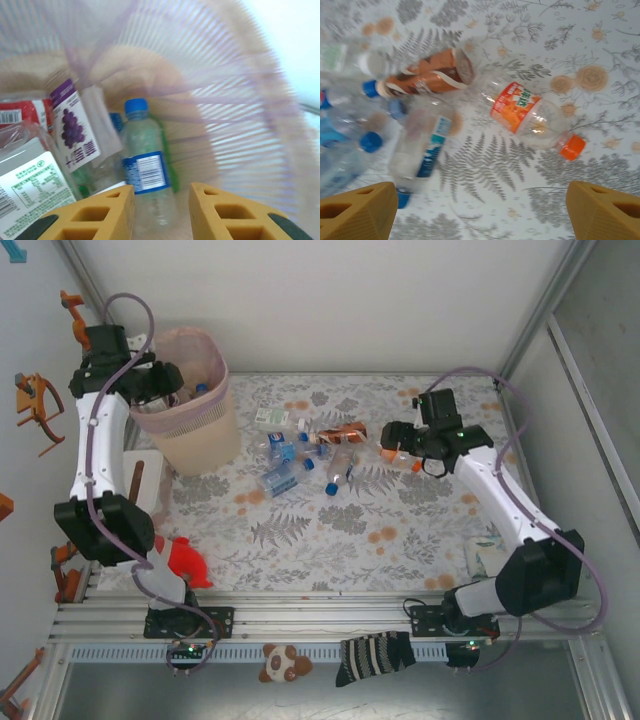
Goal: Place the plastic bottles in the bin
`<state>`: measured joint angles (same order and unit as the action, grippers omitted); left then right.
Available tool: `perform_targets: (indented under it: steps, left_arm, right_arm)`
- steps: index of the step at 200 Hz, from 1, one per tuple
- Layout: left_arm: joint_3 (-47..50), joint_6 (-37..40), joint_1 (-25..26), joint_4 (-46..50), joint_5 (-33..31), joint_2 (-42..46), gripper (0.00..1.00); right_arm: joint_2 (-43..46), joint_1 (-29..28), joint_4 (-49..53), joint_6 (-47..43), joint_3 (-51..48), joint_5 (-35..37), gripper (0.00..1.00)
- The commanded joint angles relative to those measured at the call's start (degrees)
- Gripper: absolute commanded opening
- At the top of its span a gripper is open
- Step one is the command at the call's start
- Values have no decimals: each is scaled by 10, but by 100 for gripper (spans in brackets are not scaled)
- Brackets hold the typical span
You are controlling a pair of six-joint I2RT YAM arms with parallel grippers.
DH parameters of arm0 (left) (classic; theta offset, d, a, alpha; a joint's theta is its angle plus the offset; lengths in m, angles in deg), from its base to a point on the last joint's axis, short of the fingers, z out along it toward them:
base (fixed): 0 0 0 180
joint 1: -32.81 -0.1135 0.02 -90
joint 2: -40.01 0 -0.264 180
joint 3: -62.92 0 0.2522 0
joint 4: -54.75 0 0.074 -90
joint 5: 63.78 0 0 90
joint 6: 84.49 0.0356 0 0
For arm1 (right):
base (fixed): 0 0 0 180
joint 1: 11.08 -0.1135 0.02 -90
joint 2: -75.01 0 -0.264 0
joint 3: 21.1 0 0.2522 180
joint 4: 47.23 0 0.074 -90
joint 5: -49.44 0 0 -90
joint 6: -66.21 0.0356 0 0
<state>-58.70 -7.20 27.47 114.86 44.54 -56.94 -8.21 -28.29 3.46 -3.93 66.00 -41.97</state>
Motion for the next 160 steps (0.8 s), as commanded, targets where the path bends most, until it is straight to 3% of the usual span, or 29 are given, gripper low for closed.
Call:
perform_targets:
  steps: [1,76,160]
  left_arm:
    - [16,-24,-4,-25,59,28,34]
    - [107,-98,8,-127,136,116,38]
    - [174,-129,50,-175,158,153,43]
  right_arm:
    - [-37,11,36,-111,31,46,85]
    - [-202,29,47,-174,129,28,81]
    - [-389,25,108,-230,299,-36,80]
